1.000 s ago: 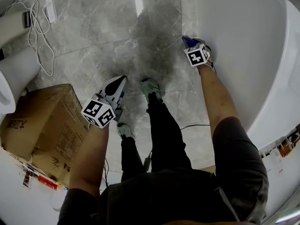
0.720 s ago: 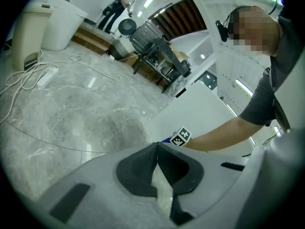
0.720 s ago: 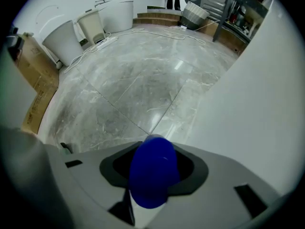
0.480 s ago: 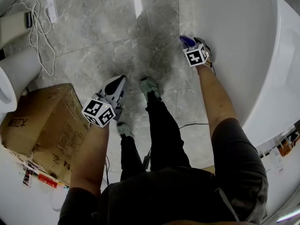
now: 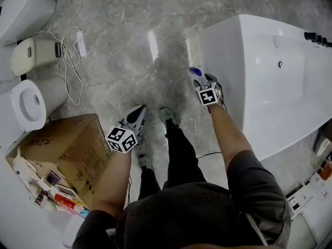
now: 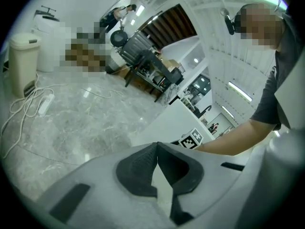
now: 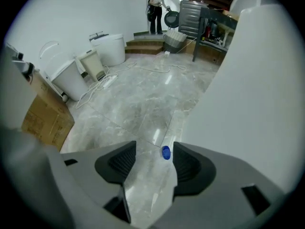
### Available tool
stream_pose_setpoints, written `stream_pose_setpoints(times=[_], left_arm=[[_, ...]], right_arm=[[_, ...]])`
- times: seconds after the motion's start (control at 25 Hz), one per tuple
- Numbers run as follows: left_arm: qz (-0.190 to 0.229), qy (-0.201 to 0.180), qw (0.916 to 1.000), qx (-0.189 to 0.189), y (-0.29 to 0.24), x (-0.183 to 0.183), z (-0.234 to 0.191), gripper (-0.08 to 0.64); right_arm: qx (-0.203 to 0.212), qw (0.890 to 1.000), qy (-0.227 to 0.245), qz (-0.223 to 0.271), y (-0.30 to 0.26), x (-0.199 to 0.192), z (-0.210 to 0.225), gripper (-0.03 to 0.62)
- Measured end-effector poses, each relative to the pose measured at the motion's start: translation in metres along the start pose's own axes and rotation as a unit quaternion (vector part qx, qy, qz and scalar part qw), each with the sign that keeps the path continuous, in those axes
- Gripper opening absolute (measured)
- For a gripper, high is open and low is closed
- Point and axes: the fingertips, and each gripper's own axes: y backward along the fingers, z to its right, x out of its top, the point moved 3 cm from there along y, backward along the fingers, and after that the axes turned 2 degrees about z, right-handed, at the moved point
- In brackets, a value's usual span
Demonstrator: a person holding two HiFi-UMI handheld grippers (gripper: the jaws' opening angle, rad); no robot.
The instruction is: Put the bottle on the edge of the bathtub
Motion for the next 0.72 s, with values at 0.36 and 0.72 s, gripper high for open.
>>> stream_pose_setpoints(times=[0.36, 0.72], left_arm=[[0.042, -0.06, 0.9972, 0.01, 0.1, 0.129, 0.12, 0.002], [0.128, -0.135, 0.9826, 0.002, 0.215, 0.235, 0.244, 0.002]], right_arm=[[0.037, 0.995, -0.007, 0.089, 0.209, 0.087, -0.01, 0.198], [0.094, 0.966, 0.072, 0.23, 0.415, 0.197, -0.056, 0.113]])
